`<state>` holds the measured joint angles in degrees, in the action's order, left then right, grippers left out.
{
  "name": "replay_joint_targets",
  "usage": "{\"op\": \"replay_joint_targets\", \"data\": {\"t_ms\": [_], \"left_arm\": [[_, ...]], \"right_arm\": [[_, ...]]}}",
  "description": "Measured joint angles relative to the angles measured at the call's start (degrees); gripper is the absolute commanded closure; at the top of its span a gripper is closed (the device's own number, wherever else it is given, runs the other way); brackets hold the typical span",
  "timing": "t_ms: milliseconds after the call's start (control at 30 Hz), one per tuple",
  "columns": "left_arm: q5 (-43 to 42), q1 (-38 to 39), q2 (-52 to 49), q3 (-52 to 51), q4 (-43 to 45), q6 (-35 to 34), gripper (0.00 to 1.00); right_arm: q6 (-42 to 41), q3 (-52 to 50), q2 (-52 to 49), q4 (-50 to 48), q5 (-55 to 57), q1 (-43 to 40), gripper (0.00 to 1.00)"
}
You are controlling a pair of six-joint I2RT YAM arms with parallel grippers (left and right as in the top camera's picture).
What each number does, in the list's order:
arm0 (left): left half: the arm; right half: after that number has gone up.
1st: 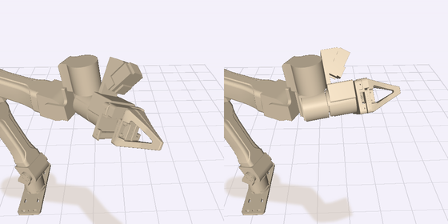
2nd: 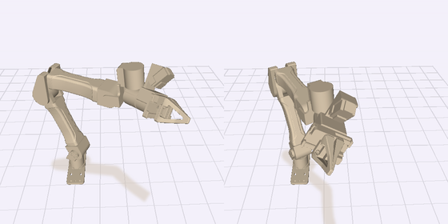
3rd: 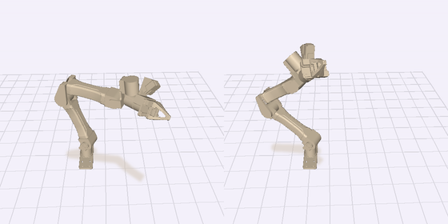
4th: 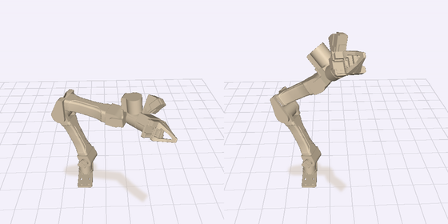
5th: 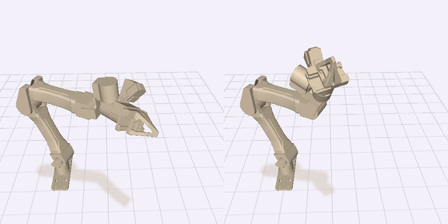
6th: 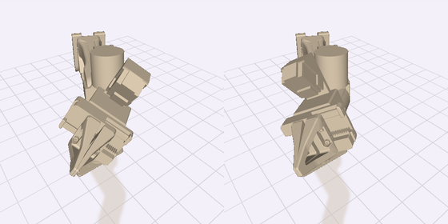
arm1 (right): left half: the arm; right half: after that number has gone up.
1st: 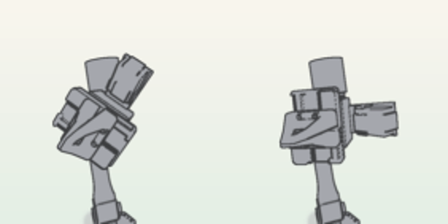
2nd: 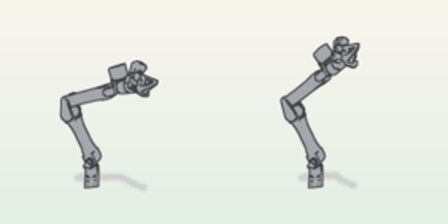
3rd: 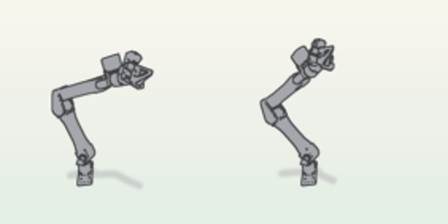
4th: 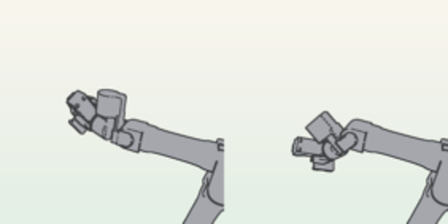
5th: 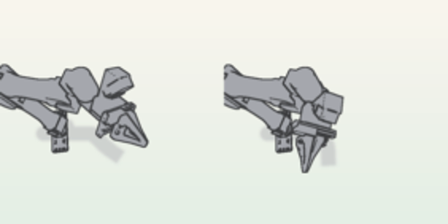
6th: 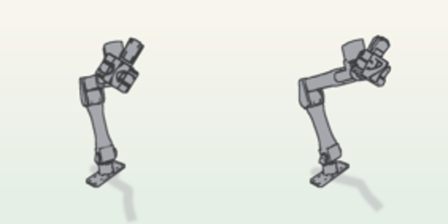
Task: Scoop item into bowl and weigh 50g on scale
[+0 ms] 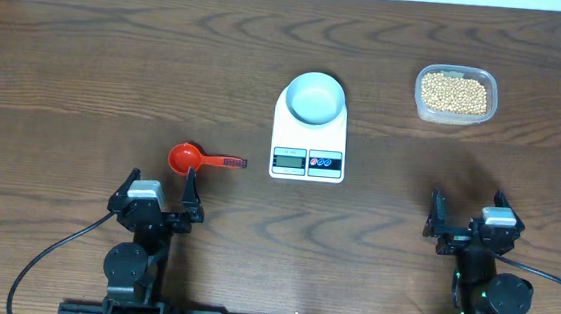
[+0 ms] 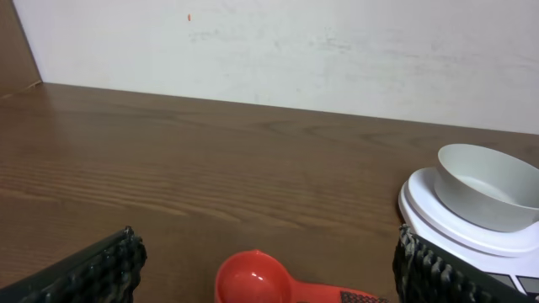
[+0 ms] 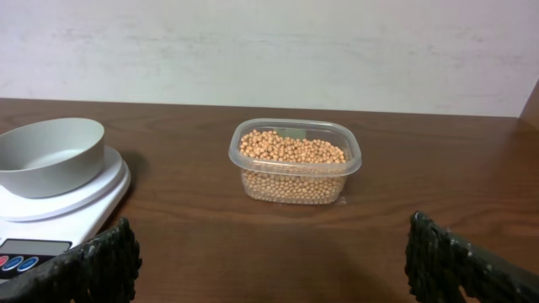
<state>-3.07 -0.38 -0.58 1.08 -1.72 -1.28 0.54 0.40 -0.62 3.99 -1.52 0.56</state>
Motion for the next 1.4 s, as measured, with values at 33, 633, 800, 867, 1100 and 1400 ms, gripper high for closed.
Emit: {"op": "replay_joint_targets", "data": {"t_ms": [33,633,800,867,1100,1400], "left_arm": [[0.02,0.00,0.00,0.00,0.02,0.00,0.04],[2.36,0.00,0.00,0.02,0.11,5.70,0.04],[2.95,0.02,0.00,0.02,0.22,6.08,0.04],[3.06,0.00,0.00,0.02,0.28,6.08,0.04],[3.48,0.00,0.00,0.02,0.92,6.03,0.04],[3.50,0.00,0.00,0.02,0.94,5.79,0.04]], "right_arm": [[0.00,0.00,0.00,0.02,0.00,0.00,0.01],[0.00,0.00,0.00,0.00,-0.02,0.00,0.01],[0.00,0.00,0.00,0.02,0.00,0.00,0.01],[0.00,0.00,0.00,0.00,0.00,0.00,0.01],[0.00,0.00,0.00,0.00,0.00,0.00,0.01],[0.00,0.00,0.00,0.00,0.00,0.00,0.01]]}}
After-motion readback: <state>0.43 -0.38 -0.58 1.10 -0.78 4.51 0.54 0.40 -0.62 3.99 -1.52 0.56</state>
